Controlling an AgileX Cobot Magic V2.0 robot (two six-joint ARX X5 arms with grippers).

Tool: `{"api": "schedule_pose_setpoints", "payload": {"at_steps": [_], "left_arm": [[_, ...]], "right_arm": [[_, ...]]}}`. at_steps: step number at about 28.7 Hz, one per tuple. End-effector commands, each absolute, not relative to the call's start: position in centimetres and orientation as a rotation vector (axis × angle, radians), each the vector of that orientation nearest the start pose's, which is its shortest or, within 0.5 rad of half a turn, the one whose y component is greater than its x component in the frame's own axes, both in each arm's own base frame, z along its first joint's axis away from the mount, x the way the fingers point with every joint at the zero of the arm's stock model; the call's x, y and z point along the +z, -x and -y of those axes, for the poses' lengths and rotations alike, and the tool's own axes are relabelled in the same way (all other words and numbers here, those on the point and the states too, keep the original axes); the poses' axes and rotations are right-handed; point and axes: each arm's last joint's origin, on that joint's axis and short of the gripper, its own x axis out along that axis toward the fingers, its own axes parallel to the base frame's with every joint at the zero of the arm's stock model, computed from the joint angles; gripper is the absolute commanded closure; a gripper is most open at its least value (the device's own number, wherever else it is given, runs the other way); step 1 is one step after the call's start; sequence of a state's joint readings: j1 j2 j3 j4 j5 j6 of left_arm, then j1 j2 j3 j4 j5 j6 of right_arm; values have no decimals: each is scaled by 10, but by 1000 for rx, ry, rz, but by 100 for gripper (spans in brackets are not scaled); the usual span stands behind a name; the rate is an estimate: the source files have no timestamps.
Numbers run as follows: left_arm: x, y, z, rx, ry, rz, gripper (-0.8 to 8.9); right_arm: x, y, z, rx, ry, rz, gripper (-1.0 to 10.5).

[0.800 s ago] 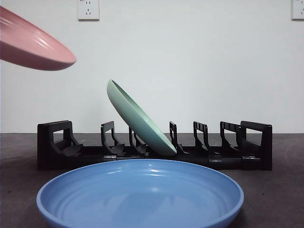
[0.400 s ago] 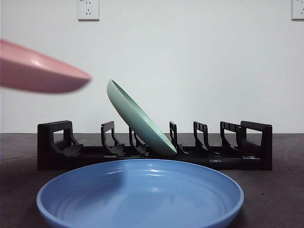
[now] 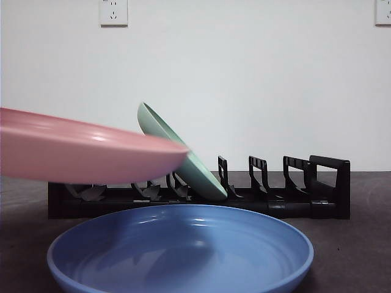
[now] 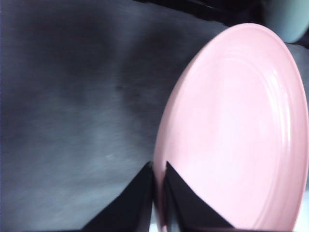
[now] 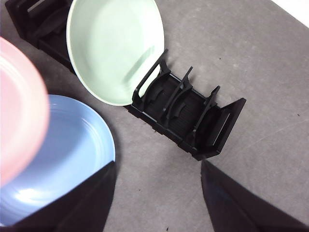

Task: Place the plate

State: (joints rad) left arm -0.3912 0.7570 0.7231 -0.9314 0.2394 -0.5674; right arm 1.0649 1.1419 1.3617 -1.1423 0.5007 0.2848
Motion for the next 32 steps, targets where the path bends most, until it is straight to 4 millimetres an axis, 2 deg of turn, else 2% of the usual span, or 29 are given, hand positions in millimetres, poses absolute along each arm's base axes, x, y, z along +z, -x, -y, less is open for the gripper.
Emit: {"api": "schedule_pose_setpoints", "payload": {"at_steps": [1,11,15,22,32], "left_arm": [[255,-124,70,-285,457,-1120,797],[233,-150,122,-350,397,-1161,797],[222,-160,137,-350,383,-1169,797],[205,-168,147,-317,341,-1210,797],[188,-167,160,-292,260,-1269,780]], "right_arm": [[386,-105,-165,427,390,-705,669],[386,-106,-165,409,396,-696,669],[386,-106,-164,405,397,-693,669],[386,-106,-164,404,398,-694,669],[386,-106,-164,405,396,-694,669]]}}
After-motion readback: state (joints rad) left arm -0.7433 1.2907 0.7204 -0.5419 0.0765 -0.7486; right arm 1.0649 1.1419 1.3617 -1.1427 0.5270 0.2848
